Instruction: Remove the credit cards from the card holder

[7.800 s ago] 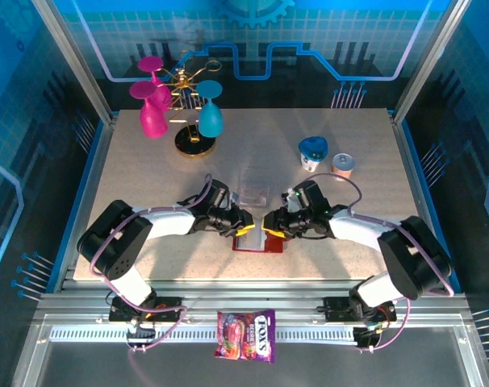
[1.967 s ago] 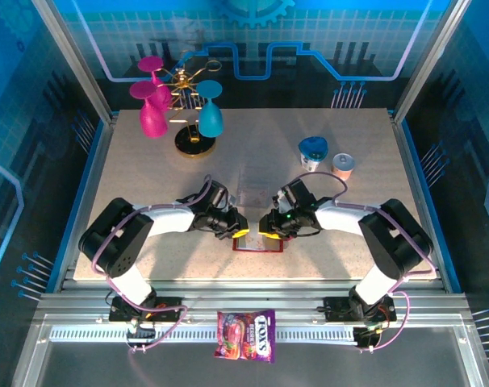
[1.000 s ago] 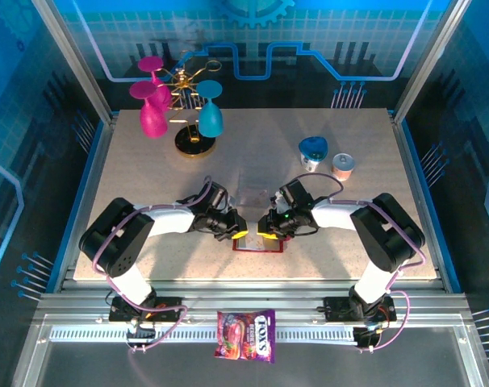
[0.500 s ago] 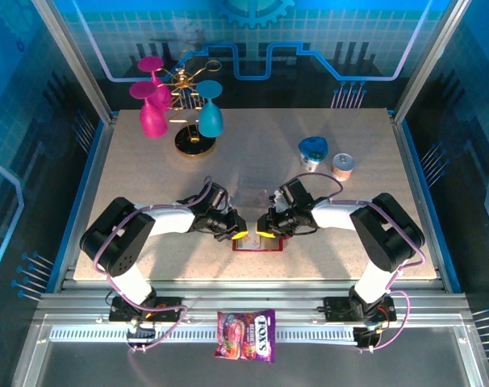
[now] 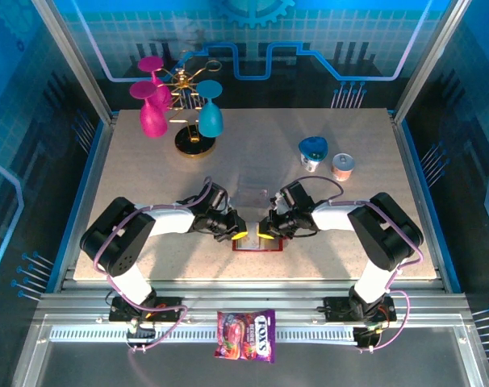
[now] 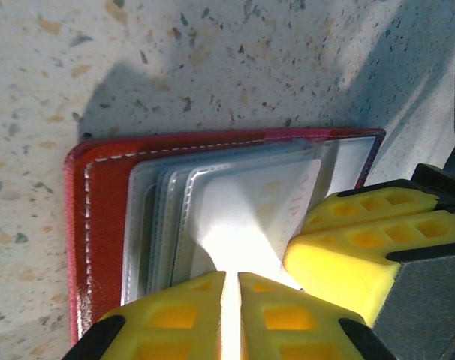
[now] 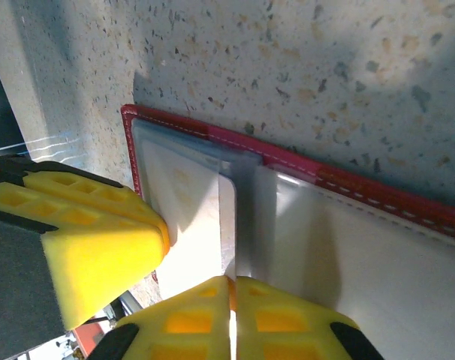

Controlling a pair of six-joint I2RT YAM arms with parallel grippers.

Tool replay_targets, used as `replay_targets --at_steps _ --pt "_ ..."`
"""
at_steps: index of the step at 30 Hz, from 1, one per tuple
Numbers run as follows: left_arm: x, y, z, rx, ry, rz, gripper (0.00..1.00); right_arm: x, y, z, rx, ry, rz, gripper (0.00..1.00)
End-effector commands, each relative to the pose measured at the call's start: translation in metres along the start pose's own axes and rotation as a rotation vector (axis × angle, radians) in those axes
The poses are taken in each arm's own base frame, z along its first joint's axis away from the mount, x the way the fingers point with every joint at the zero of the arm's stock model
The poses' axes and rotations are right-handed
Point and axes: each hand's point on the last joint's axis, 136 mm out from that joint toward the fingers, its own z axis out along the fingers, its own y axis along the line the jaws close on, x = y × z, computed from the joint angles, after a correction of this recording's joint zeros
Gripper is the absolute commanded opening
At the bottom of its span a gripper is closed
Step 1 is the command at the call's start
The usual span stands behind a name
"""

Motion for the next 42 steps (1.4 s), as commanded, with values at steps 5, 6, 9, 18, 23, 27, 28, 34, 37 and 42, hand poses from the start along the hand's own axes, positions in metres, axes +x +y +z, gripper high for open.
replay_targets --at_steps 5,6,9,18,23,27,28,34,37,42 --pt "0.006 0.014 0.003 -0.039 0.012 -0.012 0.13 0.004 -0.002 -0.008 0.004 -0.006 -0.011 0.06" --pt "0.006 0.014 0.003 -0.04 0.012 -0.012 0.13 0.004 -0.003 -0.009 0.006 -0.009 -0.011 0.06" --pt "0.006 0.014 0.002 -0.043 0.01 -0.01 0.13 0.005 -0.005 -0.013 0.014 -0.012 -0.012 0.06" --pt "0.007 0.015 0.001 -0.046 0.009 -0.011 0.14 0.005 -0.015 -0.024 0.034 -0.018 -0.01 0.04" --pt "0.007 0.014 0.001 -0.044 0.007 -0.01 0.14 0.005 -0.021 -0.034 0.057 -0.027 -0.012 0.04" --pt "0.006 0.014 0.001 -0.045 0.007 -0.01 0.14 0.005 -0.024 -0.04 0.072 -0.03 -0.016 0.04" --pt "0.007 0.015 0.001 -0.045 0.008 -0.011 0.14 0.004 -0.024 -0.042 0.074 -0.033 -0.019 0.04" --pt "0.006 0.013 0.001 -0.042 0.007 -0.01 0.14 0.003 -0.025 -0.047 0.096 -0.036 -0.031 0.04" --pt "0.006 0.013 0.001 -0.043 0.007 -0.01 0.14 0.003 -0.025 -0.049 0.105 -0.036 -0.035 0.04" --pt "0.006 0.013 0.001 -0.043 0.009 -0.009 0.14 0.001 -0.026 -0.05 0.115 -0.04 -0.038 0.04"
